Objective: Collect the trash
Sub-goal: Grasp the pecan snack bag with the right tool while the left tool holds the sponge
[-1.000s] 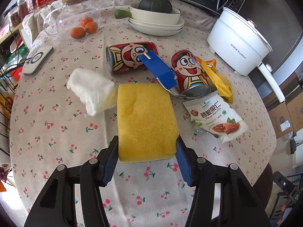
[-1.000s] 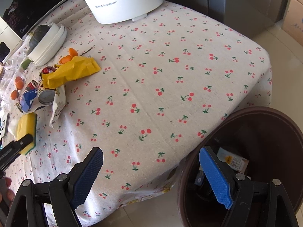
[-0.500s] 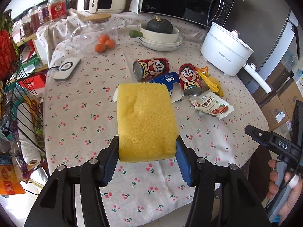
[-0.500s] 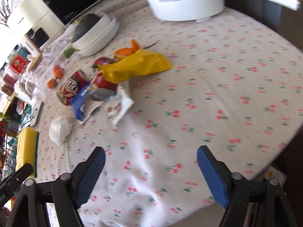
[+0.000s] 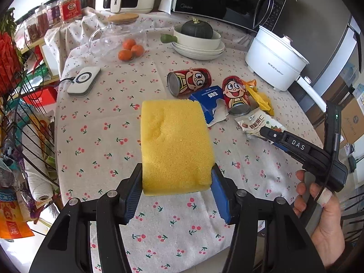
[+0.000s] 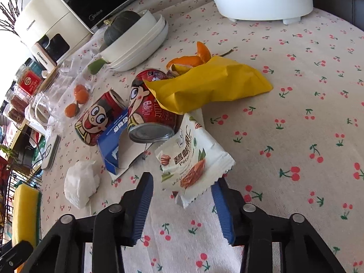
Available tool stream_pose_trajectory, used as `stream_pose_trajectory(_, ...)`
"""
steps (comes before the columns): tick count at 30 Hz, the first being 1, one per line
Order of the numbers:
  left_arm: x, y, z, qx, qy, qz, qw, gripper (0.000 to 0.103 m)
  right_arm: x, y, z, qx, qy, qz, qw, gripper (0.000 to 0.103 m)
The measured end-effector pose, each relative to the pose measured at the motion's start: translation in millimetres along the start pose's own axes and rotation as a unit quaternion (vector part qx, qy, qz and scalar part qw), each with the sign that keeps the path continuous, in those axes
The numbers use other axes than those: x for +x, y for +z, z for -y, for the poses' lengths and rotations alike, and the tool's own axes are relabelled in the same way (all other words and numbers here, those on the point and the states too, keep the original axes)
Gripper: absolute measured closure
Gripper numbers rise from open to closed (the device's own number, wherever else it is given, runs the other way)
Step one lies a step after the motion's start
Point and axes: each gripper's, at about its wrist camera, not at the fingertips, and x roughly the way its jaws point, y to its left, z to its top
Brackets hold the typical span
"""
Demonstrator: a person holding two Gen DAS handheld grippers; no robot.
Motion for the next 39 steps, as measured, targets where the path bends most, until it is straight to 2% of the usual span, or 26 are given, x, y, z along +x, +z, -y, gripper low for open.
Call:
stream_pose_trajectory(2,2.4,-0.4,2.6,0.004,0.001,-0.002,1.0,0.044,4.9,0.4,2.4,-0.001,-0.007,0.0,1.0,0.08)
stream_pose_trajectory(3,3.4,-0.4,4.1,0.007,0.002,-0.003,1.0,0.044,6.2,0.1,3.0,-0.001,-0.014,0.0,1.0,0.083)
stream_pose_trajectory(9,5.8,-1.3,11.8,0.015,0.002,-0.004,0.9999,0.044,-7.8,0.9,4.3,-0.006,-0.015,0.007,1.0,0.09)
stream_pose_trajectory(21,2.3,-9.1,37.7,0.044,-0.002,0.001,0.999,0.044,-70.8,-6.4,-2.4,-0.071,-0.019,0.022,0.997,0.092)
stream_pose_trajectory(34,2.2,-12.1,80.5,0.073,-0.019,0.008,0.9971,0.044,-125.0,-6.5,24.4,-0.075,-0.028,0.038,0.996,0.093)
stream_pose_trajectory(37,4.3,-13.5,88.1,0.081,-0.018,0.007,0.9965,0.044,-125.9,-7.1,34.3,-0.052,-0.022,0.022,0.998,0.088)
stream_pose_trajectory(38,4.6,-13.9,89.6,0.082,-0.018,0.007,0.9965,0.044,-124.9,-7.8,37.3,-0.045,-0.027,0.018,0.998,0.079)
stream_pose_trajectory(39,4.7,-14.1,90.2,0.082,-0.018,0.007,0.9964,0.044,-123.3,-8.5,39.0,-0.041,-0.033,0.013,0.999,0.053)
